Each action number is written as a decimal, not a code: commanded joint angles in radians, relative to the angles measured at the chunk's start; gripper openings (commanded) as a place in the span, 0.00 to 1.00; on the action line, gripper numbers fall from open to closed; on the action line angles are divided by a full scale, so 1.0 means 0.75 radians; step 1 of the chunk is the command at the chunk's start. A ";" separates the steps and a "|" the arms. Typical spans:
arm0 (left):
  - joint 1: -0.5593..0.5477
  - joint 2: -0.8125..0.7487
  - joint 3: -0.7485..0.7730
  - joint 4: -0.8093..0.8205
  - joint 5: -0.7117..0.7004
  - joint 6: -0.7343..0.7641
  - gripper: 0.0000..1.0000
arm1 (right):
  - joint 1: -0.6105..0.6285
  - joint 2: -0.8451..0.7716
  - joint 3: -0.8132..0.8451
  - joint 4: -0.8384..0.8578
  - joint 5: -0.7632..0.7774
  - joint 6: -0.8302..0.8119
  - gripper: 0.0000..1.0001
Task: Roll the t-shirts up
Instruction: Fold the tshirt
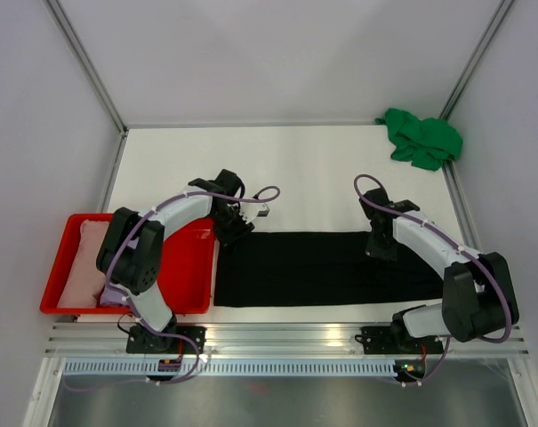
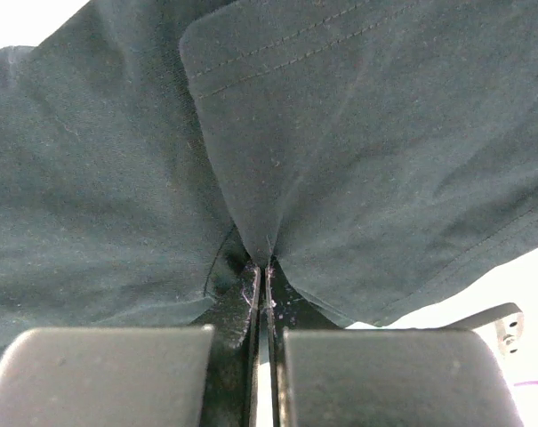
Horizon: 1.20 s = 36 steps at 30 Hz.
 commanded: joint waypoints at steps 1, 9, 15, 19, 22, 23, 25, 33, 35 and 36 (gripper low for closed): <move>-0.006 -0.049 -0.024 0.032 0.058 0.029 0.45 | 0.003 -0.032 -0.015 -0.008 -0.013 0.030 0.00; -0.006 -0.047 -0.028 0.036 0.041 0.031 0.45 | 0.003 -0.001 0.025 0.034 -0.079 -0.027 0.47; -0.006 -0.043 -0.014 0.038 0.041 0.011 0.45 | -0.041 -0.026 0.313 -0.112 0.077 -0.094 0.69; -0.006 -0.045 0.015 0.040 0.047 -0.016 0.45 | -0.245 -0.056 0.357 -0.049 0.077 -0.133 0.66; -0.006 -0.039 0.015 0.068 0.023 -0.042 0.45 | -0.503 -0.050 0.320 0.084 0.010 -0.192 0.58; -0.006 -0.037 0.007 0.077 0.009 -0.044 0.45 | -0.555 -0.034 0.314 0.117 0.001 -0.205 0.58; -0.006 -0.029 -0.001 0.097 -0.059 -0.061 0.46 | -0.675 0.037 0.318 0.186 -0.003 -0.248 0.60; 0.009 0.022 0.019 0.136 -0.175 -0.138 0.68 | -0.921 0.285 0.369 0.389 -0.154 -0.450 0.66; 0.009 0.067 0.019 0.160 -0.198 -0.161 0.68 | -0.931 0.344 0.371 0.405 -0.169 -0.471 0.66; 0.007 0.085 0.021 0.167 -0.226 -0.167 0.68 | -0.931 0.357 0.365 0.428 -0.169 -0.481 0.66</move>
